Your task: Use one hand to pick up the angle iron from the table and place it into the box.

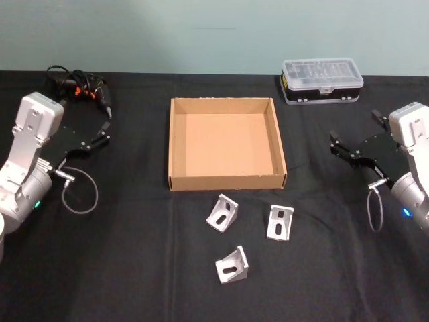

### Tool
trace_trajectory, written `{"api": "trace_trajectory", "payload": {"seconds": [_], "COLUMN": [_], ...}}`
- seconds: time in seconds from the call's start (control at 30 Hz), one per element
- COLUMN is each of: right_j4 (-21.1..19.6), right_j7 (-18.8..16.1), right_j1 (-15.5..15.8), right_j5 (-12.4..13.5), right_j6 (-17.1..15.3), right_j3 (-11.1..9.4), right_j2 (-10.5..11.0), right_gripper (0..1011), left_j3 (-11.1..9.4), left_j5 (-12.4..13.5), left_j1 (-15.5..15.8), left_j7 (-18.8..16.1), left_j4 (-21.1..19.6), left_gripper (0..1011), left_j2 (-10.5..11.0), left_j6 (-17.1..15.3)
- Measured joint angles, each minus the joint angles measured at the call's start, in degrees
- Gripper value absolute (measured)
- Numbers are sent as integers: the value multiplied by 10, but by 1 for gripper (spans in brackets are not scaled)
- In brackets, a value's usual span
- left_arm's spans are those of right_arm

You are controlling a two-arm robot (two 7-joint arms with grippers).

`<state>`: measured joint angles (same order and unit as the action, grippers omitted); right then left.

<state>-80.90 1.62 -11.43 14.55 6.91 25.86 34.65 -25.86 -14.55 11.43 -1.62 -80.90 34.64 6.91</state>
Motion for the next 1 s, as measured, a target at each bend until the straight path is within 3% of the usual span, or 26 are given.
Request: {"api": "trace_trajectory", "payload": {"seconds": [1.0], "right_j4": [0], "right_j7": [0], "right_j1": [0], "right_j5": [0], "right_j6": [0], "right_j3": [0], "right_j2": [0], "right_gripper": [1003], "left_j3": [0], "left_j5": [0], "left_j1": [0], "left_j7": [0], "left_j4": [0], "left_gripper": [1000], "left_j2": [0], "left_j6": [0]}}
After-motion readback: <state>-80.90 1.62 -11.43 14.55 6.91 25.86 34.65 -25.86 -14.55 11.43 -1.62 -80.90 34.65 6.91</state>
